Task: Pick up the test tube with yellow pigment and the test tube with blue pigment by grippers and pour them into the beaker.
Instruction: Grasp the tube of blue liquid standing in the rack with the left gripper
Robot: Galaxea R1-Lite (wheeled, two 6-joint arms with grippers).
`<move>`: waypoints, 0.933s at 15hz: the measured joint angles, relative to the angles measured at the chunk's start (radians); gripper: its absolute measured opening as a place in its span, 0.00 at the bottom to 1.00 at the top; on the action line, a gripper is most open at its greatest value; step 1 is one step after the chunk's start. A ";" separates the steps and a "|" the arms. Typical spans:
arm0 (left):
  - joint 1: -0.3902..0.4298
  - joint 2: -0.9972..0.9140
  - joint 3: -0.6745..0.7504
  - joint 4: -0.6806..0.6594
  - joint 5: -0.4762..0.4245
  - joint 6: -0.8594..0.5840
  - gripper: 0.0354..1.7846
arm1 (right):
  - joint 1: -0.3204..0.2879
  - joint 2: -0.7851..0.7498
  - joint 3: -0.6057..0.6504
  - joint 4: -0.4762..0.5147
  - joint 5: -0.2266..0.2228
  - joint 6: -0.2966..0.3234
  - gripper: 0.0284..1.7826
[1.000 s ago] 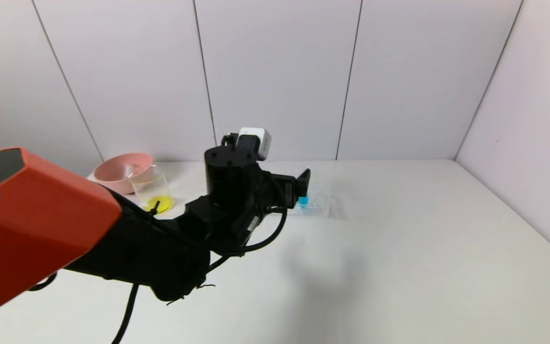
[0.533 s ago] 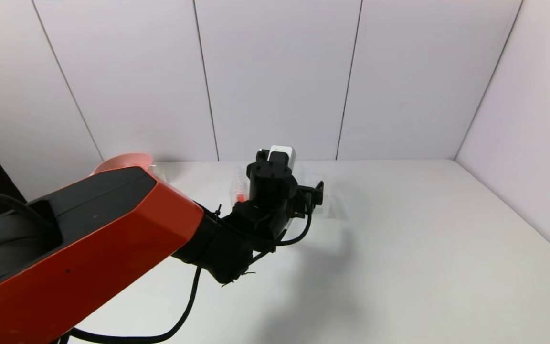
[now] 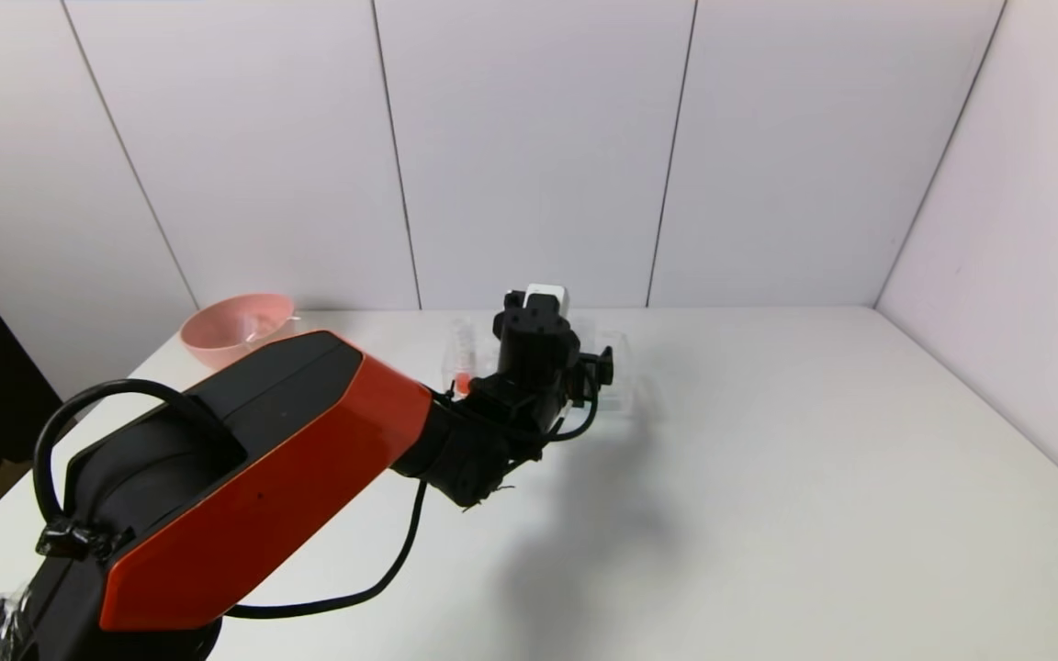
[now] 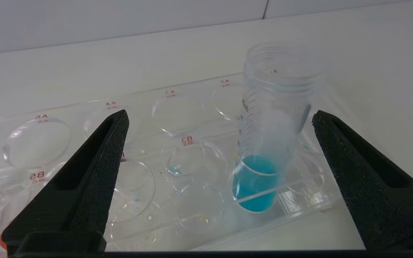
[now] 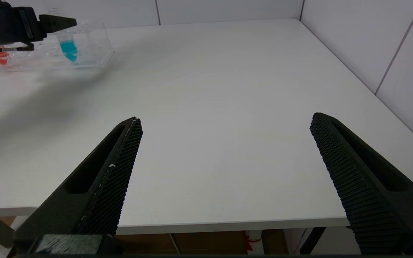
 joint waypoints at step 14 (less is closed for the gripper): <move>-0.005 0.021 -0.034 0.017 0.015 0.000 0.44 | 0.000 0.000 0.000 0.000 0.000 0.000 0.96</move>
